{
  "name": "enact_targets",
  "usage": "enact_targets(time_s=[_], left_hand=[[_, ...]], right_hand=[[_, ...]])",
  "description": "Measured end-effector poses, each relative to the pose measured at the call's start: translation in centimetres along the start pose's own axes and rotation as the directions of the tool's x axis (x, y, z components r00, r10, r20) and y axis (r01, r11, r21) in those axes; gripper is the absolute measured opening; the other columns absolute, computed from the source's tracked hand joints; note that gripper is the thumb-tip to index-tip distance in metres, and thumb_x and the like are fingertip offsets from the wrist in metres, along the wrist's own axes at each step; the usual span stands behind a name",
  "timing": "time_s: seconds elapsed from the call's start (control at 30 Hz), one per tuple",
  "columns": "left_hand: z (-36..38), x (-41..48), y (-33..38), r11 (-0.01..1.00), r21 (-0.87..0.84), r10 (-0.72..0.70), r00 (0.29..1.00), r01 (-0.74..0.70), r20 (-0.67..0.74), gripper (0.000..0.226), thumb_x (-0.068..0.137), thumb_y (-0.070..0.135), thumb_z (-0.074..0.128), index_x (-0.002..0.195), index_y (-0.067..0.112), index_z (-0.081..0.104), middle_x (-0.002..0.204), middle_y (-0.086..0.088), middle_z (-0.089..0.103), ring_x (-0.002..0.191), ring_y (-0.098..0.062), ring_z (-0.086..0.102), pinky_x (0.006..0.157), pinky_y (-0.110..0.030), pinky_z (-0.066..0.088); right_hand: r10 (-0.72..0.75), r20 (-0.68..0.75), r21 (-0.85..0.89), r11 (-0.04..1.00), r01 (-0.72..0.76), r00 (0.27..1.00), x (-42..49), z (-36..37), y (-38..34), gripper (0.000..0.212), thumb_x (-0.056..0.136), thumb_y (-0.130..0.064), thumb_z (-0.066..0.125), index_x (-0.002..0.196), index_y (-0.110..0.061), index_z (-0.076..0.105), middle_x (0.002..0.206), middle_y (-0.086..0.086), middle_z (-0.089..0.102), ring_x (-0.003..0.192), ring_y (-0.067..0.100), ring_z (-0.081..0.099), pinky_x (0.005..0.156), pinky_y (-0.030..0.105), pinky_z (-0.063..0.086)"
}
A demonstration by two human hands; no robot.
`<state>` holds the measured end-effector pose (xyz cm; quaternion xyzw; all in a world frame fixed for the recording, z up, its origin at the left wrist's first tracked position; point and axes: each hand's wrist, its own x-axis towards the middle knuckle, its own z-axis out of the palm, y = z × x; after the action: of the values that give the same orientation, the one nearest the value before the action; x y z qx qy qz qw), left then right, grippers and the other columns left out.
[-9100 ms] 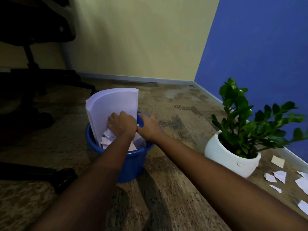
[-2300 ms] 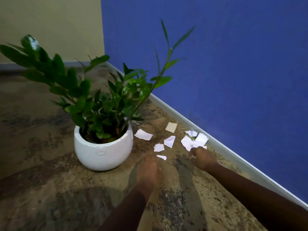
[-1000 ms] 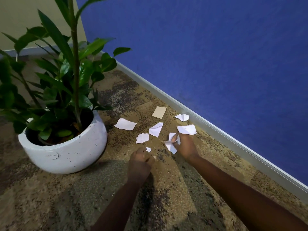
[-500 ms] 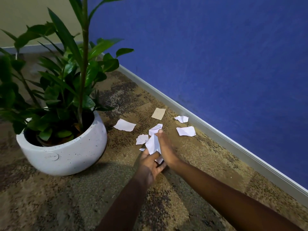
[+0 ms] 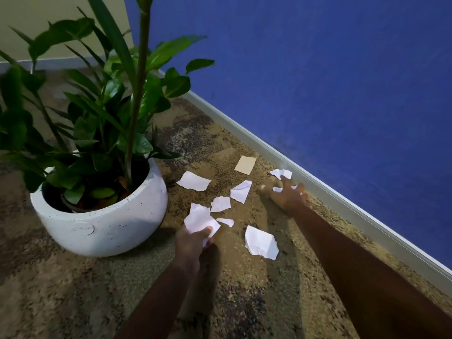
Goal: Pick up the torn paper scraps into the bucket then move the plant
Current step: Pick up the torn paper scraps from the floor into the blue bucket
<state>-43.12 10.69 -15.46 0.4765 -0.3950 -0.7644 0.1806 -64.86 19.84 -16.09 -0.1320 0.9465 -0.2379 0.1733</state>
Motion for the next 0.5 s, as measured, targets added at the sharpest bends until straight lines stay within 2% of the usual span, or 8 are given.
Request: enact_targets(time_s=[0.03, 0.1, 0.2, 0.27, 0.33, 0.4, 0.5], left_hand=[[-0.4, 0.1, 0.0, 1.000, 0.006, 0.003, 1.000, -0.002, -0.005, 0.050, 0.088, -0.004, 0.059, 0.136, -0.003, 0.045, 0.133, -0.023, 0.051, 0.096, -0.025, 0.052, 0.043, -0.010, 0.049], [-0.9, 0.2, 0.0, 0.999, -0.025, -0.020, 1.000, 0.020, 0.000, 0.050, 0.088, -0.004, 0.059, 0.135, -0.004, 0.045, 0.135, -0.025, 0.050, 0.098, -0.031, 0.054, 0.040, -0.006, 0.047], [-1.0, 0.2, 0.0, 0.996, -0.069, -0.055, 0.998, 0.056, 0.015, 0.049, 0.088, -0.004, 0.060, 0.135, -0.004, 0.045, 0.134, -0.026, 0.051, 0.093, -0.028, 0.054, 0.040, -0.006, 0.047], [-0.8, 0.0, -0.1, 0.997, -0.065, -0.040, 0.999, 0.041, 0.016, 0.046, 0.087, -0.006, 0.059, 0.132, -0.004, 0.048, 0.132, -0.025, 0.053, 0.087, -0.023, 0.053, 0.039, -0.005, 0.046], [-0.8, -0.2, 0.0, 0.998, -0.054, -0.028, 0.999, 0.029, 0.017, 0.045, 0.087, -0.008, 0.058, 0.131, -0.005, 0.048, 0.131, -0.025, 0.054, 0.088, -0.023, 0.054, 0.039, -0.006, 0.046], [-1.0, -0.3, 0.0, 0.999, -0.037, -0.019, 1.000, 0.020, 0.016, 0.047, 0.087, -0.010, 0.057, 0.132, -0.007, 0.048, 0.128, -0.025, 0.055, 0.088, -0.024, 0.053, 0.040, -0.007, 0.046], [-1.6, -0.5, 0.0, 1.000, -0.008, -0.023, 1.000, 0.023, 0.014, 0.046, 0.086, -0.013, 0.057, 0.131, -0.007, 0.049, 0.114, -0.020, 0.057, 0.081, -0.022, 0.055, 0.039, -0.008, 0.046]], right_hand=[[-0.038, 0.064, 0.042, 0.998, 0.036, 0.997, 0.3, 0.1, -0.8, 0.079, 0.083, -0.065, 0.047, 0.147, -0.029, 0.018, 0.159, 0.011, 0.012, 0.145, 0.037, 0.013, 0.116, 0.050, 0.015], [-0.146, 0.171, -0.022, 0.988, 0.152, 0.975, 0.6, 0.9, -3.1, 0.077, 0.083, -0.066, 0.044, 0.145, -0.024, 0.026, 0.157, 0.011, 0.021, 0.145, 0.034, 0.017, 0.117, 0.048, 0.014], [-0.207, 0.372, -0.111, 0.958, 0.265, 0.905, -0.3, 3.1, -6.7, 0.069, 0.080, -0.072, 0.042, 0.128, -0.023, 0.051, 0.138, 0.021, 0.045, 0.141, 0.035, 0.027, 0.118, 0.054, 0.011], [-0.224, 0.443, -0.178, 0.927, 0.330, 0.868, -1.5, 4.9, -8.2, 0.079, 0.075, -0.076, 0.045, 0.140, -0.033, 0.035, 0.154, 0.015, 0.024, 0.145, 0.036, 0.012, 0.116, 0.059, 0.005], [-0.263, 0.478, -0.257, 0.870, 0.420, 0.838, -3.0, 6.0, -9.1, 0.084, 0.076, -0.071, 0.050, 0.146, -0.035, 0.021, 0.159, 0.009, 0.011, 0.145, 0.039, 0.003, 0.115, 0.060, 0.009], [-0.332, 0.477, -0.332, 0.789, 0.517, 0.814, -4.8, 6.1, -8.9, 0.073, 0.085, -0.055, 0.052, 0.146, -0.029, 0.022, 0.156, 0.014, 0.012, 0.143, 0.041, 0.008, 0.116, 0.056, 0.015], [-0.464, 0.421, -0.374, 0.694, 0.615, 0.779, -7.5, 5.9, -7.4, 0.055, 0.091, -0.036, 0.048, 0.142, -0.021, 0.032, 0.152, 0.018, 0.021, 0.140, 0.037, 0.022, 0.118, 0.047, 0.017]])
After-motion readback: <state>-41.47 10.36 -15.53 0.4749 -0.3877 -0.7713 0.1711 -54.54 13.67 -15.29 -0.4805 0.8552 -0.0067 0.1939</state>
